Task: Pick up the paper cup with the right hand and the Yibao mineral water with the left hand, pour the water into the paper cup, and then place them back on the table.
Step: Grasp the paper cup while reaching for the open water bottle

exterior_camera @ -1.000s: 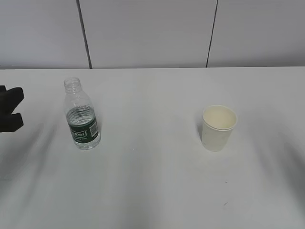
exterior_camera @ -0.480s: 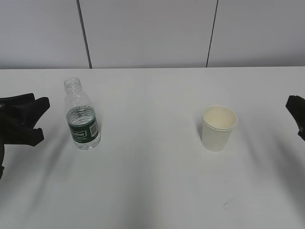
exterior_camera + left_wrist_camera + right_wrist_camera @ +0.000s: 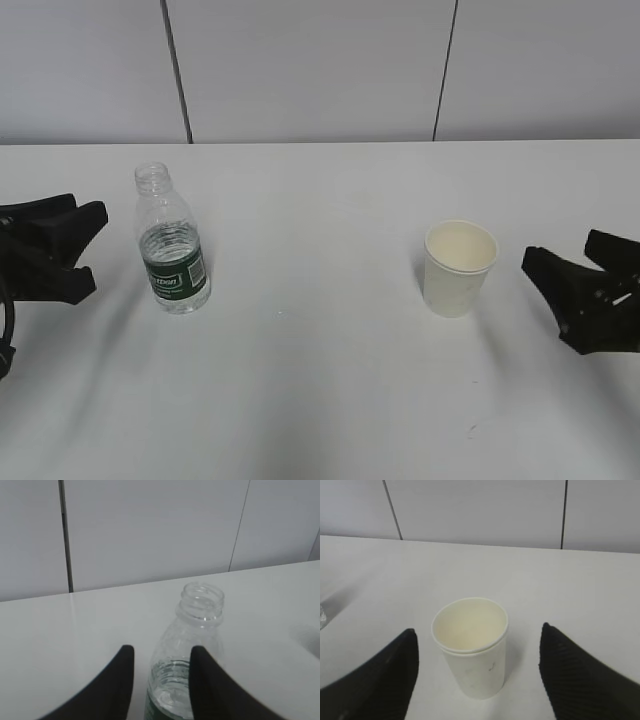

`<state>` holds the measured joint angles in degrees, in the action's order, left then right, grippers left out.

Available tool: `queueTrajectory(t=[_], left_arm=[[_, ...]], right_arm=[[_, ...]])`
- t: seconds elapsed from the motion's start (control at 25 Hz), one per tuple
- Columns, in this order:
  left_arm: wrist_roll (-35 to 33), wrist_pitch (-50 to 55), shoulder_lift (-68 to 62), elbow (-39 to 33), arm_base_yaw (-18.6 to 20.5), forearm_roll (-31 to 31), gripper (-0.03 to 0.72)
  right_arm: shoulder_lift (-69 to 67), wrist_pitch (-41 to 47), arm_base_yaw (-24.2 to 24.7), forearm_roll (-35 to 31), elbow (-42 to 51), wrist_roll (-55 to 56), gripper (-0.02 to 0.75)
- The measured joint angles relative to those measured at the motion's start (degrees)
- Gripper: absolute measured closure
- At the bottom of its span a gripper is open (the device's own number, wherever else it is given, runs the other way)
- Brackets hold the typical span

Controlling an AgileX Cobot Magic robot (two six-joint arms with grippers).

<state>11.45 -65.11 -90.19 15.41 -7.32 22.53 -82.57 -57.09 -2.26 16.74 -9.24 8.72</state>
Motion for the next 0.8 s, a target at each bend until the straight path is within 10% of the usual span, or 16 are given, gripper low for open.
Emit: queueTrajectory(t=[0.8], left_arm=[[0.0, 0.0, 0.0, 0.0, 0.0, -0.11, 0.447]], right_arm=[[-17.45, -8.35, 0.0, 1.08, 1.97, -1.43, 0.153]])
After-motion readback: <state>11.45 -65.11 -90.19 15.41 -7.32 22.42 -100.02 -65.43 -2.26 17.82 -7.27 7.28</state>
